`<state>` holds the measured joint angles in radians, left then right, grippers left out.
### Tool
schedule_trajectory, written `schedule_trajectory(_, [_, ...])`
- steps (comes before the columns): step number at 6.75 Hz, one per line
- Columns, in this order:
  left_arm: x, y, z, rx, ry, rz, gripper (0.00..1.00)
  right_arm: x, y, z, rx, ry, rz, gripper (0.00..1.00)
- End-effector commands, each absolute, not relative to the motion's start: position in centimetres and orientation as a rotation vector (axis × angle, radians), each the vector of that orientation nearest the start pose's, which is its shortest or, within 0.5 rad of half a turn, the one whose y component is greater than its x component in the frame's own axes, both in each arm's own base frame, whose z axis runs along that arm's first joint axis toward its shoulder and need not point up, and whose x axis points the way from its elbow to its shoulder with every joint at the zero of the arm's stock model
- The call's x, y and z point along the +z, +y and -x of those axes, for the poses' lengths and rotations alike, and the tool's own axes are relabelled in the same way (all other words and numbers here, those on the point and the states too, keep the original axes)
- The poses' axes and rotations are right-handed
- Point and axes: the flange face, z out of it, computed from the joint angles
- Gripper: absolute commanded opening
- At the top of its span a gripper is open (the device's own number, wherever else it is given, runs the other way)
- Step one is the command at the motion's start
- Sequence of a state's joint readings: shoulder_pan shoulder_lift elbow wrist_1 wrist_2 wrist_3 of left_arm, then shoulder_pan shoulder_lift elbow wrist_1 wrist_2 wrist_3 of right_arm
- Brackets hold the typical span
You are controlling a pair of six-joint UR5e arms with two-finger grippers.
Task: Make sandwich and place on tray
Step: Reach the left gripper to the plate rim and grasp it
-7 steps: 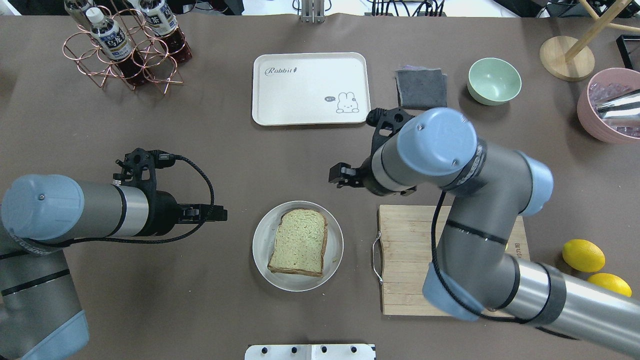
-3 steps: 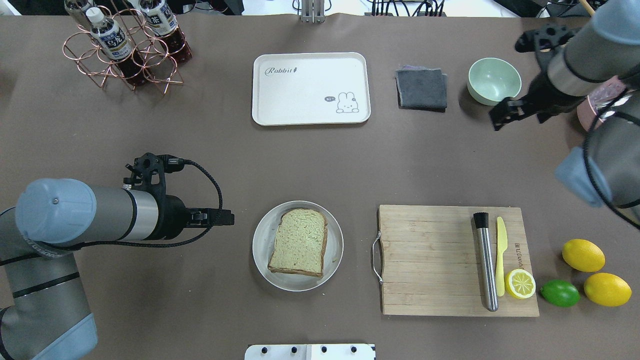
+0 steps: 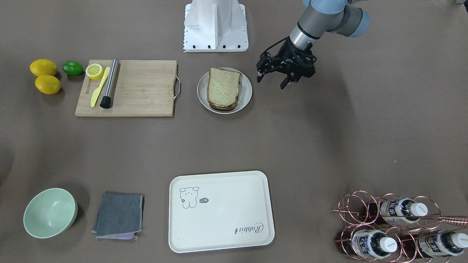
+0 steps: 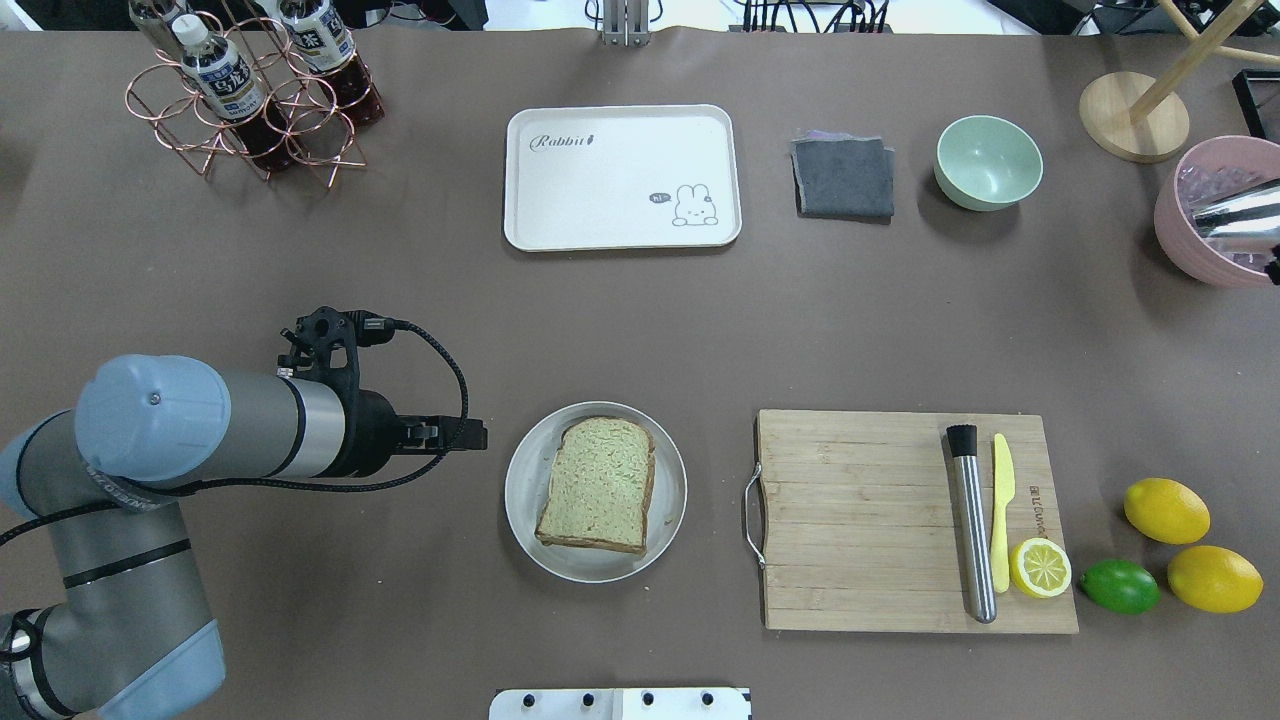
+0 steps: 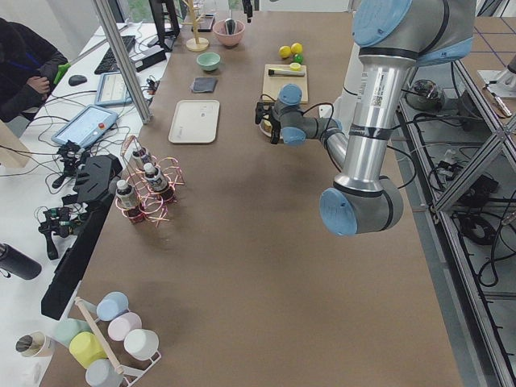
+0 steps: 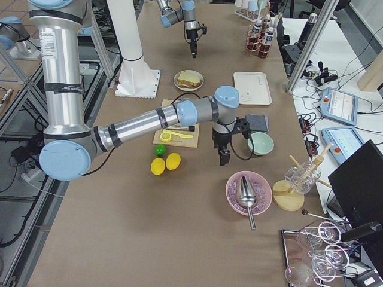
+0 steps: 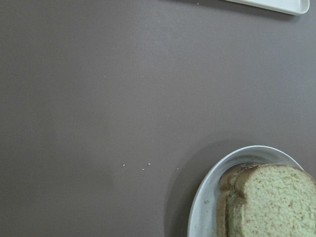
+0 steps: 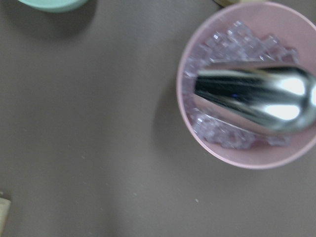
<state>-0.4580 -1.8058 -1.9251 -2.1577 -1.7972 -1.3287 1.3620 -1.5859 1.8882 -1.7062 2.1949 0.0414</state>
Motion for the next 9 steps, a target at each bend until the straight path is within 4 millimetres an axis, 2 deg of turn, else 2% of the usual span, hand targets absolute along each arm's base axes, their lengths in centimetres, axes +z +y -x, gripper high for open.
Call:
schedule_trajectory(1, [30.9,-35.4,-47.0,-0.059,1.147,-0.203,0.97,58.7,-44.1,-5.1,-0.075,-0.637,-0.031,1.00])
schedule_trajectory(2, [30.9,-34.1,-48.1,-0.034,1.151,-0.188,0.97,59.8,-42.8,-6.9,-0.024,-0.655,-0.023,1.00])
schedule_trajectory(3, [30.5,-33.6,-48.5,-0.024,1.158,-0.184,0.93,59.9,-42.6,-7.7,-0.005,-0.655,-0.022,1.00])
schedule_trajectory(4, [31.1,-33.4,-49.1,-0.015,1.150,-0.178,0.82,60.0,-42.6,-7.8,-0.003,-0.655,-0.019,1.00])
schedule_trajectory(5, [31.3,-33.7,-50.1,-0.011,1.145,-0.173,0.66,60.0,-42.6,-7.8,-0.002,-0.655,-0.020,1.00])
schedule_trajectory(9, [30.6,-32.7,-52.4,0.021,1.150,-0.159,0.57,60.6,-42.6,-7.8,0.003,-0.656,-0.011,1.00])
